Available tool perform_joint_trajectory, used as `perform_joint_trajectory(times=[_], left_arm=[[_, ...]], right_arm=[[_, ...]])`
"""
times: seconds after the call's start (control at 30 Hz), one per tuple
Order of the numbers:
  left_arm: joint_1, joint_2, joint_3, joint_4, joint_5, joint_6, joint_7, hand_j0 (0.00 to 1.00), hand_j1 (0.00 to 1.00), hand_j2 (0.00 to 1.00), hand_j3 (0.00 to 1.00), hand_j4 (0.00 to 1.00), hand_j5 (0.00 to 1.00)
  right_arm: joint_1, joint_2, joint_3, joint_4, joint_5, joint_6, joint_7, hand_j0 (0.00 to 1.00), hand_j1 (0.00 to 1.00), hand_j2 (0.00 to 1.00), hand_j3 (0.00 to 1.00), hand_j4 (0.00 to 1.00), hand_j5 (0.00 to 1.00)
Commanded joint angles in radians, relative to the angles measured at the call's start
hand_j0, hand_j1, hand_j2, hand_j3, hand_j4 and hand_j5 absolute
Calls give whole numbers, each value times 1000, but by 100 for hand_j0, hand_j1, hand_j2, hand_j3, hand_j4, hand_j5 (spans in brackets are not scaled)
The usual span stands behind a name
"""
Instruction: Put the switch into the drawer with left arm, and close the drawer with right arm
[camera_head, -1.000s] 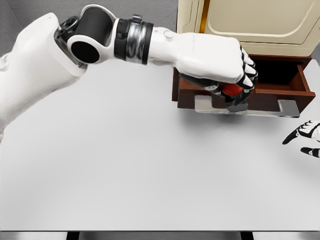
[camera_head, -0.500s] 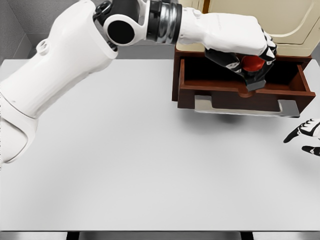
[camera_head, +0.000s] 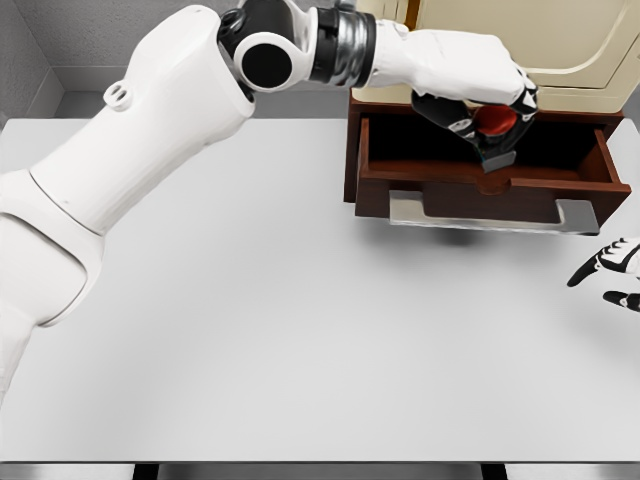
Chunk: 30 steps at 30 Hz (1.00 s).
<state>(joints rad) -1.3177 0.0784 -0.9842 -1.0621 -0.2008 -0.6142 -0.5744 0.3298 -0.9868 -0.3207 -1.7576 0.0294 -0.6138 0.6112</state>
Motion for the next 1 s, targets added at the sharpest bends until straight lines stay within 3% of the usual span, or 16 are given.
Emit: perform_joint_trajectory(times=[0.0, 0.53, 0.67, 0.73, 0.97], left_arm=[[2, -2, 9, 10, -6, 3, 1, 39, 39, 39, 39, 39, 39], [3, -6, 35, 66, -9, 3, 1, 49, 49, 49, 49, 49, 49], [3, -6, 35, 73, -9, 3, 1, 58, 58, 58, 58, 58, 58], [5, -6, 38, 74, -9, 3, 1, 68, 68, 68, 68, 68, 68], [5, -3, 45, 90, -9, 3, 1, 77, 77, 77, 77, 77, 77]], right_arm=[[0, -1, 0, 0, -6, 3, 0, 60, 60, 60, 60, 60, 60], [0, -24, -8, 0, -37, 3, 0, 60, 60, 60, 60, 60, 60], [0, -24, -8, 0, -37, 3, 0, 60, 60, 60, 60, 60, 60], [0, -24, -8, 0, -37, 3, 0, 60, 60, 60, 60, 60, 60], [-2, -24, -8, 0, -37, 3, 0, 60, 60, 60, 60, 60, 60]])
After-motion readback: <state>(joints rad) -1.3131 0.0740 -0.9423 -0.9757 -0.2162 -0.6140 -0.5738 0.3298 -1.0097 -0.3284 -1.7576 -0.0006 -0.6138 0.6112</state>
